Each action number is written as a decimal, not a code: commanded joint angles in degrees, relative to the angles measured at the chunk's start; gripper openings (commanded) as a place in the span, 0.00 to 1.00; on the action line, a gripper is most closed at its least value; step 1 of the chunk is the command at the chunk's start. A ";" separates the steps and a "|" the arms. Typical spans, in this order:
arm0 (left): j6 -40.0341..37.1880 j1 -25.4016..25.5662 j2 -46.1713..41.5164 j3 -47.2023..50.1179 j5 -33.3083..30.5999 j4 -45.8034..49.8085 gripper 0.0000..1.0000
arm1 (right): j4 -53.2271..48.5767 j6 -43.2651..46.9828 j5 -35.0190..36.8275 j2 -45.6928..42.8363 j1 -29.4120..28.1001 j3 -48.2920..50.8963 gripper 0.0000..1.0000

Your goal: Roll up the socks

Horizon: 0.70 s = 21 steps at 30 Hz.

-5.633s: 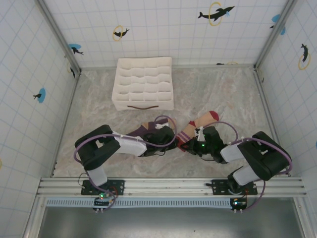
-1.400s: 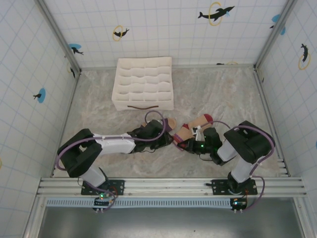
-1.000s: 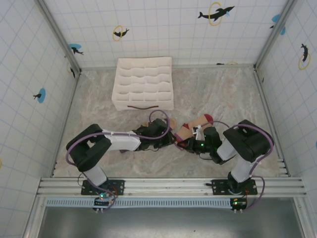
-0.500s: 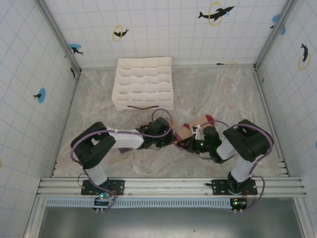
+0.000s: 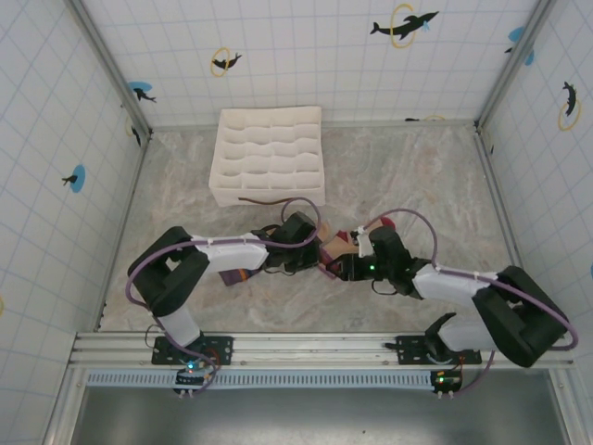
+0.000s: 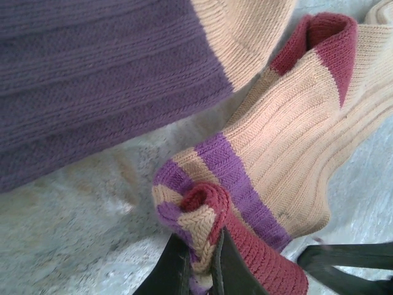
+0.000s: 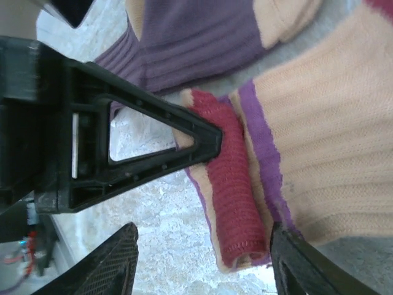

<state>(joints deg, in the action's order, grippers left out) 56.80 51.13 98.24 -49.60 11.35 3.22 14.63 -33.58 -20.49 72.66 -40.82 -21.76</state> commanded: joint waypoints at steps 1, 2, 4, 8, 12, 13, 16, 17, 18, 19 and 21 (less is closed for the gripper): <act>-1.28 -0.33 -1.09 1.22 0.29 5.21 0.00 | -14.52 9.80 16.57 -3.38 -5.98 -4.61 0.60; -1.25 -0.32 -1.19 1.27 0.47 5.28 0.00 | -15.32 11.14 20.57 -3.89 -8.54 -5.37 0.61; -1.32 -0.33 -1.34 1.27 1.48 5.23 0.00 | -16.12 13.98 28.64 -4.37 -13.85 -6.42 0.61; -1.25 -0.36 -1.23 0.76 3.11 5.53 0.00 | -15.02 19.65 40.15 -3.23 -21.65 -6.93 0.60; -1.43 -0.42 -0.85 0.06 3.96 6.43 0.00 | -12.75 26.23 52.18 0.64 -29.32 -7.11 0.60; -1.43 -0.50 -0.77 -0.05 4.15 6.45 0.00 | -12.09 27.52 55.21 1.89 -31.10 -7.24 0.59; -1.34 -0.68 -0.85 -0.14 4.68 6.62 0.00 | -10.68 30.48 61.78 5.88 -35.22 -7.68 0.58; -1.34 -0.69 -0.94 -0.13 4.71 6.57 0.00 | -8.86 31.15 63.68 7.12 -36.14 -7.66 0.57; -1.38 -0.77 -1.03 -0.16 4.73 6.62 0.00 | -7.91 32.11 65.12 8.66 -37.01 -7.73 0.57; -1.38 -0.85 -1.11 -0.11 4.82 6.66 0.00 | -7.12 32.98 66.43 10.16 -37.81 -7.82 0.57; -1.45 -1.03 -1.19 0.02 5.20 6.62 0.00 | -5.53 34.17 69.31 12.92 -39.07 -8.02 0.56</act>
<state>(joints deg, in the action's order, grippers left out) 56.75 50.54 97.58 -49.50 15.51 5.80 5.04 -3.27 39.81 83.00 -78.63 -27.27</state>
